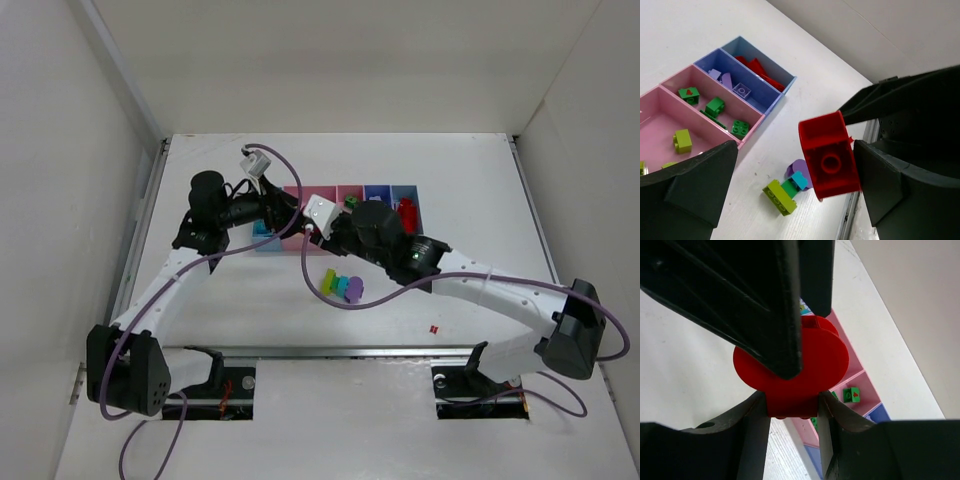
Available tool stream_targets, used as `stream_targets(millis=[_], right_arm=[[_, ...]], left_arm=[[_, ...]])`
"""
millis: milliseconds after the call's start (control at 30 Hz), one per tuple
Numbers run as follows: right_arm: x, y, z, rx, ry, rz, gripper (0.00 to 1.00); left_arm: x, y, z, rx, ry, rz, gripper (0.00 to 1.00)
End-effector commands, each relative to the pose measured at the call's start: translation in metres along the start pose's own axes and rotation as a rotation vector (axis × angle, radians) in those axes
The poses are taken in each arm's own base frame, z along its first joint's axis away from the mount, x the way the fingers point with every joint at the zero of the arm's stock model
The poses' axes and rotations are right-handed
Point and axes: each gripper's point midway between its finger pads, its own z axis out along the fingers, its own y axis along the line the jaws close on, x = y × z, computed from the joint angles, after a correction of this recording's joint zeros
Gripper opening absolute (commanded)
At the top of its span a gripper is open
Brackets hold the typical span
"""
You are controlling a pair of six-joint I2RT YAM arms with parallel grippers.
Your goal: Sort the legos into containers by color
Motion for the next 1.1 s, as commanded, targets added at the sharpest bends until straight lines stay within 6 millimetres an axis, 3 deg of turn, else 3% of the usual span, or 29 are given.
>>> stream_targets(millis=[0, 33, 100, 133, 167, 233, 400, 433, 467, 533, 567, 600, 633, 667, 733, 767, 867, 900, 1000, 1067], right_arm=[[-0.038, -0.001, 0.003, -0.004, -0.110, -0.007, 0.00], [-0.038, -0.001, 0.003, -0.004, -0.110, -0.007, 0.00], [-0.042, -0.003, 0.002, 0.000, -0.118, -0.007, 0.00], [-0.042, -0.003, 0.002, 0.000, -0.118, -0.007, 0.00], [-0.042, -0.003, 0.002, 0.000, -0.118, -0.007, 0.00], [-0.040, -0.007, 0.002, 0.023, -0.107, -0.005, 0.00], [-0.034, -0.016, -0.002, 0.082, -0.101, 0.010, 0.00], [-0.026, -0.014, -0.001, 0.091, -0.083, 0.009, 0.00], [-0.024, -0.019, -0.004, 0.120, -0.078, 0.027, 0.00], [0.000, -0.036, -0.009, 0.254, 0.009, 0.055, 0.00], [0.023, -0.045, -0.010, 0.305, 0.069, 0.069, 0.00], [0.039, -0.054, -0.012, 0.353, 0.098, 0.141, 0.00], [0.067, -0.080, -0.017, 0.417, 0.148, 0.210, 0.00], [0.090, -0.089, -0.019, 0.420, 0.192, 0.279, 0.00], [0.117, -0.113, -0.025, 0.436, 0.199, 0.524, 0.00], [0.152, -0.134, -0.035, 0.446, 0.263, 0.644, 0.00], [0.177, -0.160, -0.031, 0.454, 0.303, 0.864, 0.00], [0.181, -0.178, -0.035, 0.471, 0.311, 0.906, 0.00], [0.219, -0.180, -0.012, 0.414, 0.433, 1.016, 0.00], [0.229, -0.176, -0.004, 0.392, 0.480, 1.033, 0.00]], left_arm=[[-0.013, 0.011, 0.002, -0.065, -0.051, 0.002, 0.98], [-0.013, 0.009, 0.002, -0.055, -0.047, 0.002, 0.93], [-0.013, 0.006, 0.002, -0.036, -0.045, 0.009, 0.72], [-0.009, 0.005, 0.002, -0.029, -0.036, 0.002, 0.39], [-0.009, 0.005, 0.002, -0.029, -0.036, 0.002, 0.23], [-0.007, 0.002, 0.001, -0.005, -0.027, 0.015, 0.02], [-0.001, -0.001, 0.001, 0.017, -0.003, 0.029, 0.00], [-0.001, -0.001, 0.001, 0.017, -0.003, 0.029, 0.00], [0.001, 0.006, 0.000, -0.022, -0.001, 0.008, 0.00], [-0.003, 0.014, 0.000, -0.071, -0.005, 0.038, 0.00], [0.002, 0.020, -0.001, -0.102, 0.009, 0.029, 0.00], [-0.003, 0.029, -0.002, -0.156, -0.003, 0.047, 0.00], [-0.002, 0.035, -0.003, -0.185, 0.001, 0.069, 0.00], [-0.002, 0.041, -0.004, -0.215, -0.001, 0.063, 0.00], [-0.003, 0.057, -0.007, -0.300, -0.004, 0.061, 0.00], [-0.004, 0.060, -0.008, -0.319, -0.007, 0.071, 0.00], [-0.005, 0.069, -0.009, -0.359, -0.005, 0.087, 0.00], [-0.010, 0.070, -0.010, -0.370, -0.013, 0.104, 0.00], [-0.009, 0.076, -0.007, -0.382, -0.006, 0.096, 0.00], [-0.011, 0.077, -0.007, -0.380, -0.011, 0.113, 0.00]])
